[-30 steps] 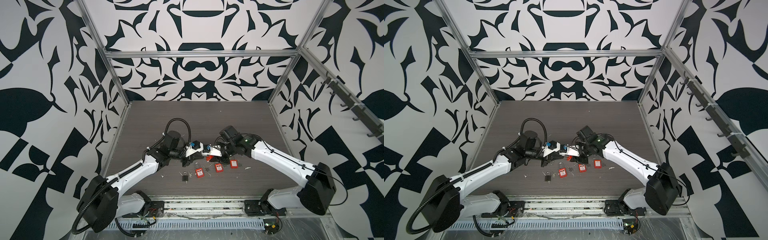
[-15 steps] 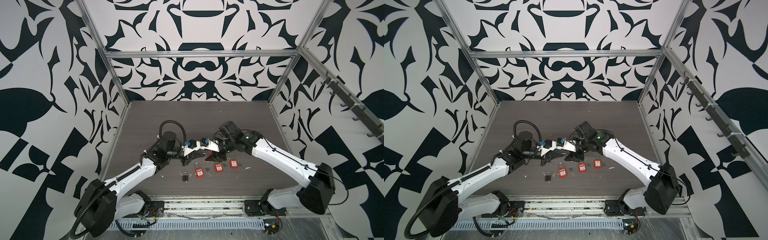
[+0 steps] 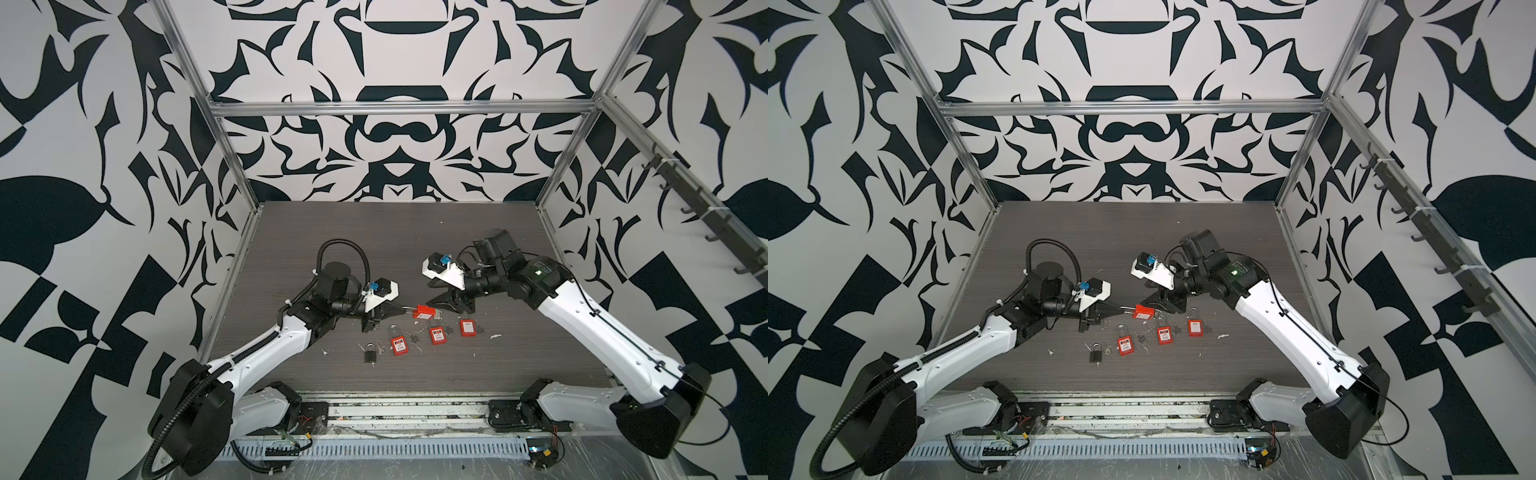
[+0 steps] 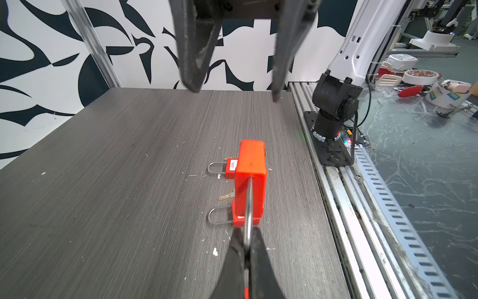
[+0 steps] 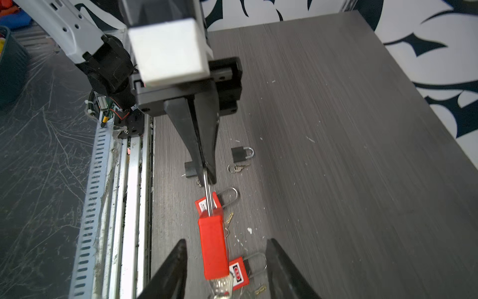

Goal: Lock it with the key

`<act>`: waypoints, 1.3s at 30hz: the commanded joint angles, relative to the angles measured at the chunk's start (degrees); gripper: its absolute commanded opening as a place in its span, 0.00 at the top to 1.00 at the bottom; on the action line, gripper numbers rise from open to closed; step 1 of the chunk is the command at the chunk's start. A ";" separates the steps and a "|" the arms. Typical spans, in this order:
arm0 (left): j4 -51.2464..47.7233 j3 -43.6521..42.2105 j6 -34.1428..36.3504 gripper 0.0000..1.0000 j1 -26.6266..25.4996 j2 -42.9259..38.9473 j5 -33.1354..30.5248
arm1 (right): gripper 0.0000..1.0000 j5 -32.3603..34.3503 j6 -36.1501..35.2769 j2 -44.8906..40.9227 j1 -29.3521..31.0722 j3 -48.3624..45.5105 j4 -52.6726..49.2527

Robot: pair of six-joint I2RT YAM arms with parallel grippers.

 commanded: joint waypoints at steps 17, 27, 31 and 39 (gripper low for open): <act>-2.99 6.10 0.79 1.00 0.31 1.59 3.89 | 0.56 0.87 -10.87 7.95 -2.50 2.32 -13.06; -0.09 5.44 -1.34 1.00 0.22 2.13 3.29 | 0.63 5.28 -9.21 4.74 -2.14 -4.36 -0.43; 0.10 5.44 -1.37 1.00 0.30 1.98 2.84 | 0.64 8.27 -10.16 0.98 -1.18 -7.79 3.46; 0.30 5.64 -1.50 1.00 0.25 2.45 2.90 | 0.59 10.22 -9.53 -2.14 0.23 -9.67 3.77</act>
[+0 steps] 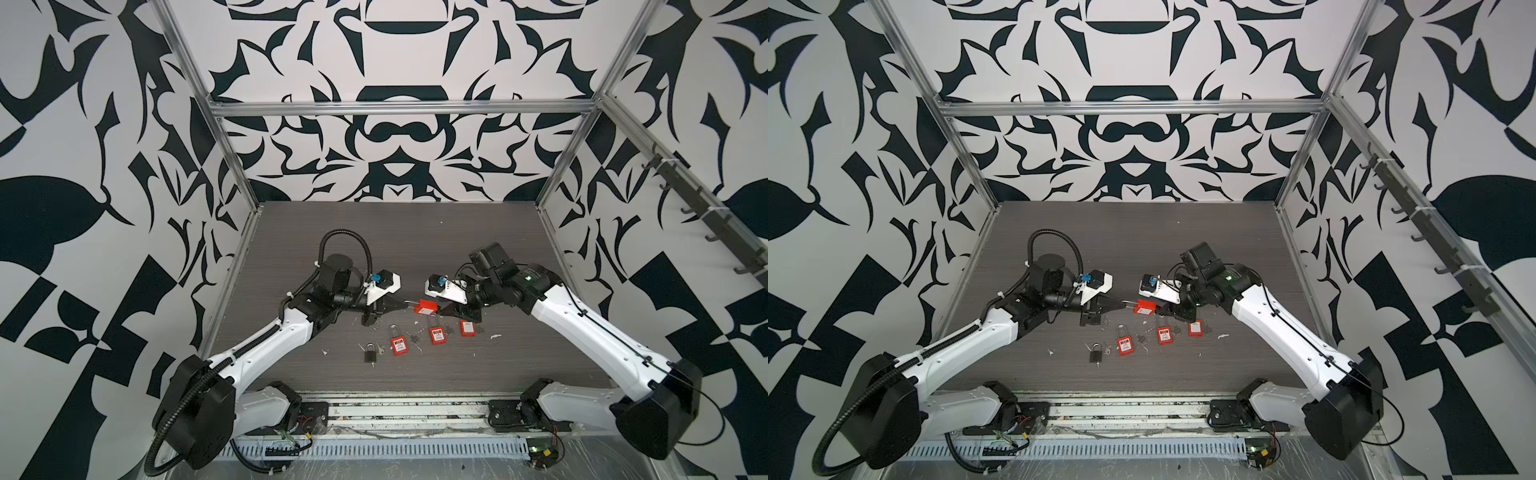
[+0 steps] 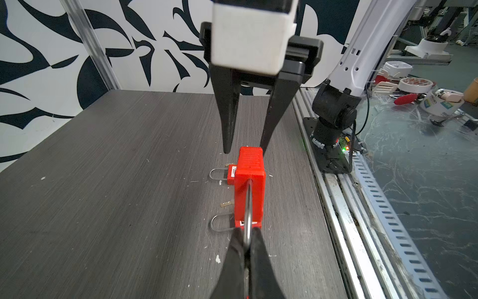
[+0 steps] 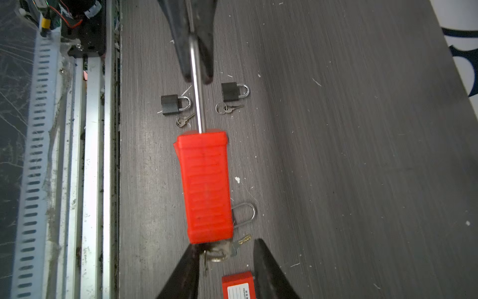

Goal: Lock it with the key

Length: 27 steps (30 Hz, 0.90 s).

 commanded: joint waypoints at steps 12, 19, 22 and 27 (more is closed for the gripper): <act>5.30 0.46 -2.53 1.00 -0.11 -0.16 2.36 | 0.72 -1.44 4.99 6.67 0.32 5.42 -5.36; 6.08 -0.15 -3.07 1.00 -0.11 -0.53 1.14 | 0.82 3.17 7.23 1.98 1.57 0.08 4.51; 5.70 -0.10 -3.08 1.00 -0.11 -0.47 0.95 | 0.67 4.30 4.99 -2.39 1.99 -3.43 7.35; 3.93 0.09 -2.16 1.00 -0.11 -0.79 0.70 | 0.46 1.50 -2.03 -4.97 1.94 -2.03 -3.73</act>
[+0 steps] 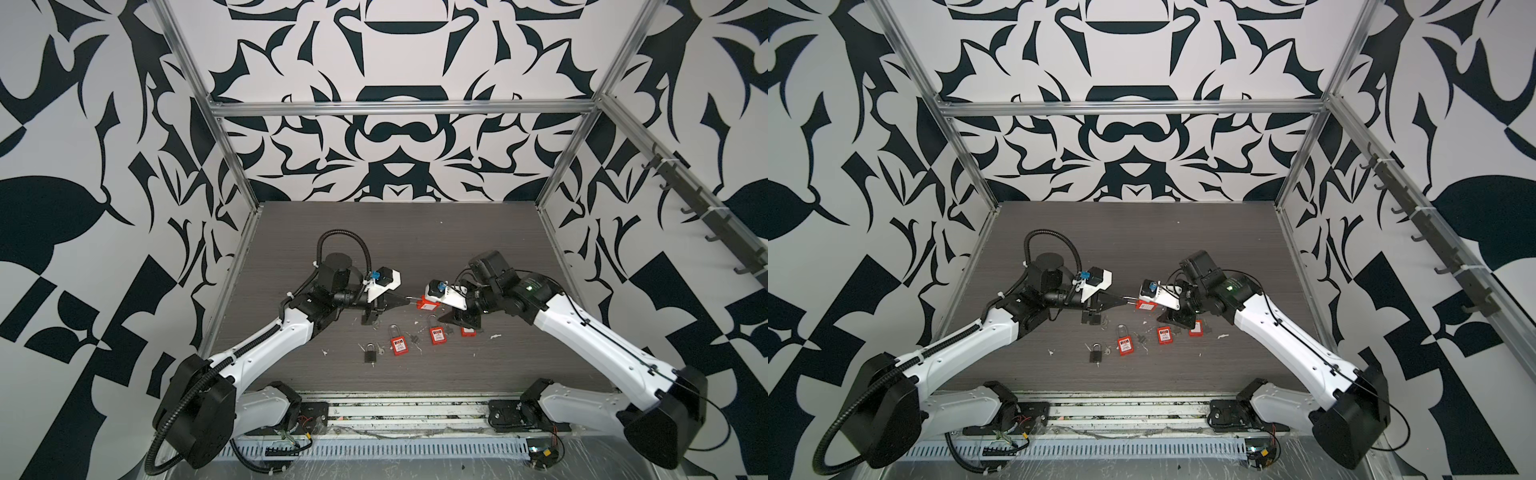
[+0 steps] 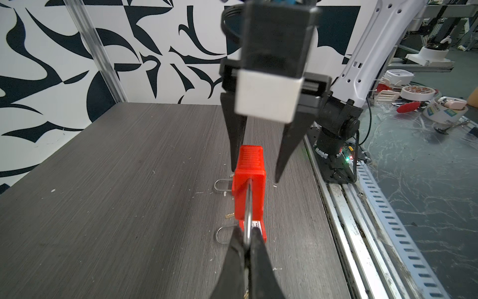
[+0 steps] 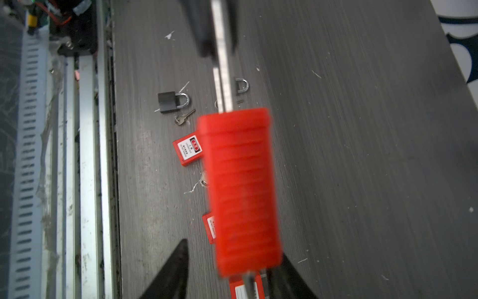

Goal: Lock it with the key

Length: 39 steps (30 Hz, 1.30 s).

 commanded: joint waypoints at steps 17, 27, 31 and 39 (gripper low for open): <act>-3.58 2.05 2.44 1.00 -2.26 0.55 -0.68 | 0.67 -1.17 -0.70 2.19 0.18 6.38 -2.68; -3.95 2.59 3.18 1.00 -2.81 -0.04 -1.06 | 0.85 0.37 -2.11 2.53 0.09 5.22 -6.91; -4.32 2.75 3.41 1.00 -2.90 0.07 -0.89 | 0.89 -0.11 -2.13 2.75 0.05 5.04 -6.00; -11.62 4.35 6.71 1.00 -2.90 -0.47 -2.22 | 1.00 1.93 -4.96 2.54 -0.33 3.43 -6.87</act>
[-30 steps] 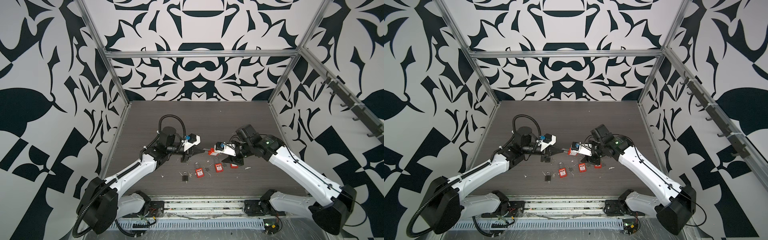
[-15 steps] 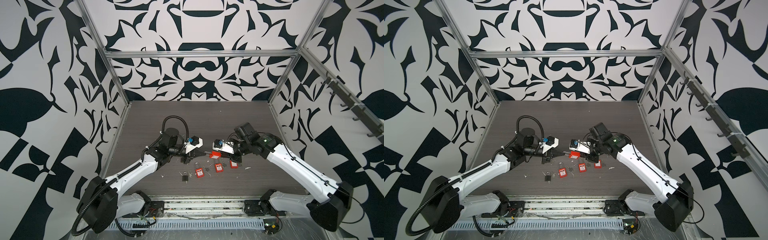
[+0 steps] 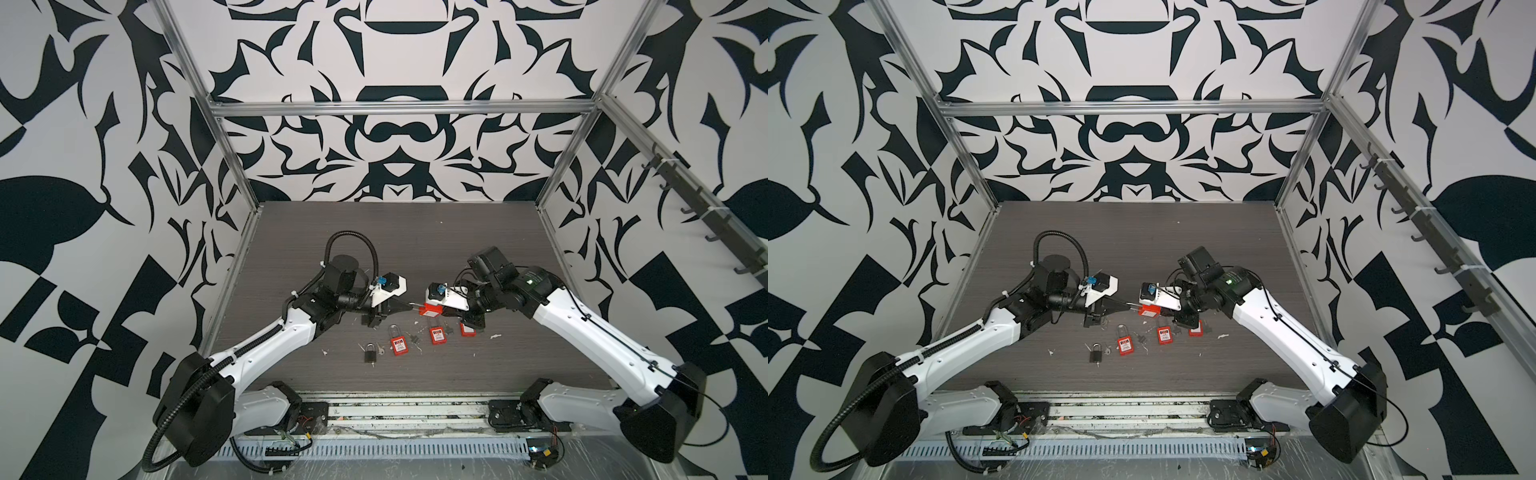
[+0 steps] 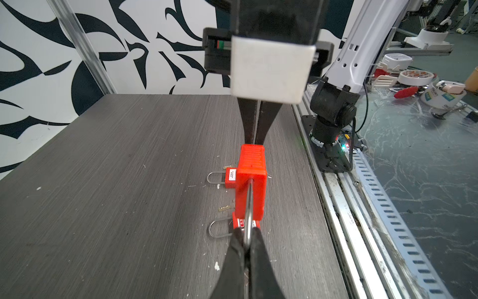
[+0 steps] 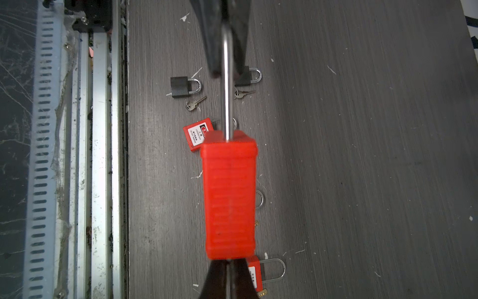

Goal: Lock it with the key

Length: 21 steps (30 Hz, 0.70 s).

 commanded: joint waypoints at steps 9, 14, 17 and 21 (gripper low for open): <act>-9.28 4.10 5.17 1.00 2.66 -0.56 -0.08 | 1.00 -5.99 0.38 -1.63 -5.30 -3.50 -3.48; -11.91 5.85 7.81 1.00 3.43 0.54 0.08 | 1.00 -4.34 -0.11 -1.82 -5.69 -4.61 -5.91; -16.81 8.91 11.02 1.00 3.64 2.28 0.09 | 1.00 -0.06 0.32 -3.14 -5.70 -6.08 -3.00; -29.83 16.31 17.03 1.00 5.48 7.38 -0.30 | 1.00 3.57 4.62 -4.71 -5.73 -7.71 2.70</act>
